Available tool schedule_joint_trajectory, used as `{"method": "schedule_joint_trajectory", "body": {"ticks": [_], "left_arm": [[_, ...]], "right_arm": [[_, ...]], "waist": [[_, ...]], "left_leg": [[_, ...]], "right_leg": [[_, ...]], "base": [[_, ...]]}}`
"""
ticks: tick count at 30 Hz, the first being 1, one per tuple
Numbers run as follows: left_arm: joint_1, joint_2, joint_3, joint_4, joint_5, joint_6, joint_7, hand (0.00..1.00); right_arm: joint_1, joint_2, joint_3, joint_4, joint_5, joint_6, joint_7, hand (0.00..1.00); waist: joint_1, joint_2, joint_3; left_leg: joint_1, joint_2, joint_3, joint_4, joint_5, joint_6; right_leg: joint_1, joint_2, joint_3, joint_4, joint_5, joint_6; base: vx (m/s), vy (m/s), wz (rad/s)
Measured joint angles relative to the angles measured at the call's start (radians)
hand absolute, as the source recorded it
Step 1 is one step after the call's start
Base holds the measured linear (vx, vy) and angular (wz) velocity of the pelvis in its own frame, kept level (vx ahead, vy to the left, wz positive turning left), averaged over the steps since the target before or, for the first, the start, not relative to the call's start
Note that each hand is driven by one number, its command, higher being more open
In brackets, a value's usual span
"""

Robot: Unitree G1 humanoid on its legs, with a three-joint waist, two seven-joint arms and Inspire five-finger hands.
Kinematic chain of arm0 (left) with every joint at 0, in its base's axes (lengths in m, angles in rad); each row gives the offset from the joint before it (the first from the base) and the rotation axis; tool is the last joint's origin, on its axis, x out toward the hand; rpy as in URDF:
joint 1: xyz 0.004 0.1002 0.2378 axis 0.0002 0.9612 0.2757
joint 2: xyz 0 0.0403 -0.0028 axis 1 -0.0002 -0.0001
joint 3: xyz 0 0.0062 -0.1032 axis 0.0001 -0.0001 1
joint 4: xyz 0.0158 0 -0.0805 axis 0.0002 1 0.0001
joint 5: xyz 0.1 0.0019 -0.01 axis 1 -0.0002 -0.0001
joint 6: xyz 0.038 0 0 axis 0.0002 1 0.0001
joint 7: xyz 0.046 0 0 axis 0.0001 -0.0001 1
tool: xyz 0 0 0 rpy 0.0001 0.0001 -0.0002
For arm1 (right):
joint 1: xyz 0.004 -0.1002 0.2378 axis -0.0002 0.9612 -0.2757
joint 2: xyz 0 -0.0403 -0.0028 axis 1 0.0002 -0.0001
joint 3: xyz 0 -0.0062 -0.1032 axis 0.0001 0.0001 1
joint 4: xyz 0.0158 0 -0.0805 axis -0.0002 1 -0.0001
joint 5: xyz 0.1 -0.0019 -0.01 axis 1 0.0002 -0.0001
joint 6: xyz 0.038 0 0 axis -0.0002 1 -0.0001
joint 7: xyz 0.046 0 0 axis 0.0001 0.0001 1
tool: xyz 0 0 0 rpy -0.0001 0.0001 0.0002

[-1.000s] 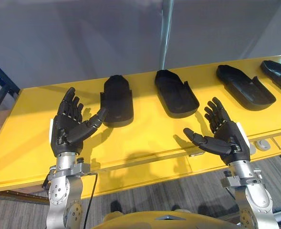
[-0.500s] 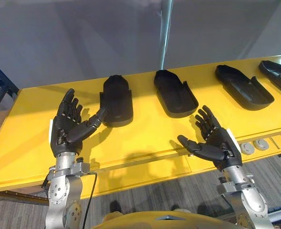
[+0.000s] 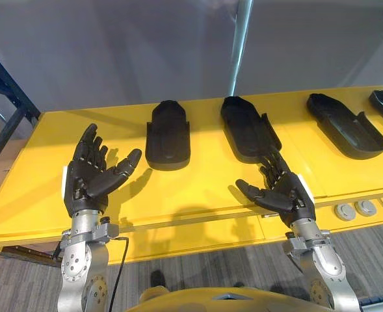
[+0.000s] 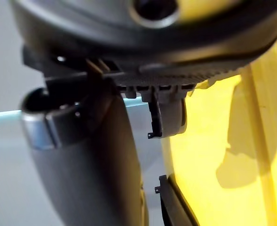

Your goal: Walk over and take three plastic housings, then place them on the shelf

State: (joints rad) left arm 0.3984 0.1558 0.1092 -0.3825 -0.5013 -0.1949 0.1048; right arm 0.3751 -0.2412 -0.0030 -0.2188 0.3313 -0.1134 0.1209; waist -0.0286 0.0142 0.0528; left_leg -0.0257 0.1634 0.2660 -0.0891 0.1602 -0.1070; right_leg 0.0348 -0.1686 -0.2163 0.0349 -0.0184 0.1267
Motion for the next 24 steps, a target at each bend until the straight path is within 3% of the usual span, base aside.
{"method": "schedule_joint_trajectory", "body": {"ticks": [24], "left_arm": [[0.002,-0.001,0.006,0.0,0.001,0.0,0.001,1.0]], "right_arm": [[-0.076,0.002,0.036,0.062,-0.052,0.0,-0.102,1.0]], "waist": [[0.002,0.0,0.0]], "left_leg": [[0.0,-0.001,-0.013,0.0,0.004,0.0]], "right_leg": [[0.003,0.0,-0.011,-0.001,0.0,0.0]], "base": [[0.0,0.0,0.0]]}}
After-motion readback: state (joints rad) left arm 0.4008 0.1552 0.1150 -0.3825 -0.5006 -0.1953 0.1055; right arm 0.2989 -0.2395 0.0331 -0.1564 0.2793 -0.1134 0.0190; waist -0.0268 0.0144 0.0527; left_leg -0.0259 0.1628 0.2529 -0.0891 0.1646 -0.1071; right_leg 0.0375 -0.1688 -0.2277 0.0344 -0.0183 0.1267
